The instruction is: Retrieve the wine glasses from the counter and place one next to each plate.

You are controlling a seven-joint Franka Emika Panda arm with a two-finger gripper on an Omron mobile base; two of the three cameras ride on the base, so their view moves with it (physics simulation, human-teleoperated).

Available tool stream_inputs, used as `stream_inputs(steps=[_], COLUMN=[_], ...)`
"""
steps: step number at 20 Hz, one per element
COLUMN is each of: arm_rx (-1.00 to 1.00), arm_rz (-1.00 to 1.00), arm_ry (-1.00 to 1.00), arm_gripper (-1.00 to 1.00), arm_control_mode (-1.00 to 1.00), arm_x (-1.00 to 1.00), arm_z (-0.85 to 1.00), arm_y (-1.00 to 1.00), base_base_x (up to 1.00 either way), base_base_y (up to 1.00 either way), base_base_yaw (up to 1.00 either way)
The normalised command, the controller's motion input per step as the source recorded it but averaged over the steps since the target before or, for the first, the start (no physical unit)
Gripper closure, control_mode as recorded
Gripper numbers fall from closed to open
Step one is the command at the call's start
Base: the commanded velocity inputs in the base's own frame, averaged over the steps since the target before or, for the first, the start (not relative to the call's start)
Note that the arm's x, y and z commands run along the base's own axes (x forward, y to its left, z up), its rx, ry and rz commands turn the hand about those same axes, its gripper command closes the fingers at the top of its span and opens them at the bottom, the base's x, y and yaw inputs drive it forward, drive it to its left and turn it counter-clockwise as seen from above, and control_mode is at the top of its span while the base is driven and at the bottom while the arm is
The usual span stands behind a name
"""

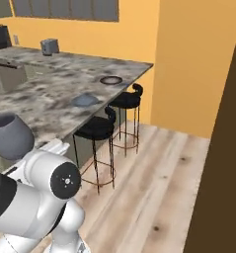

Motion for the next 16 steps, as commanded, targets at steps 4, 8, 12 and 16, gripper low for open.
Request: stream_inputs(steps=[4,8,12,16], arm_rx=[0.0,0.0,0.0,0.0], arm_rz=[0.0,0.0,0.0,0.0], arm_ry=[0.0,0.0,0.0,0.0], arm_gripper=[1.0,1.0,1.0,1.0], arm_control_mode=[1.0,1.0,1.0,1.0], arm_x=[0.0,0.0,0.0,0.0], arm_z=[0.0,0.0,0.0,0.0], arm_y=[0.0,0.0,0.0,0.0], base_base_x=[0.93,0.43,0.08,0.01], base_base_y=[-0.96,-0.59,-0.86,-1.0], base_base_yaw=[0.41,0.72,0.59,0.22])
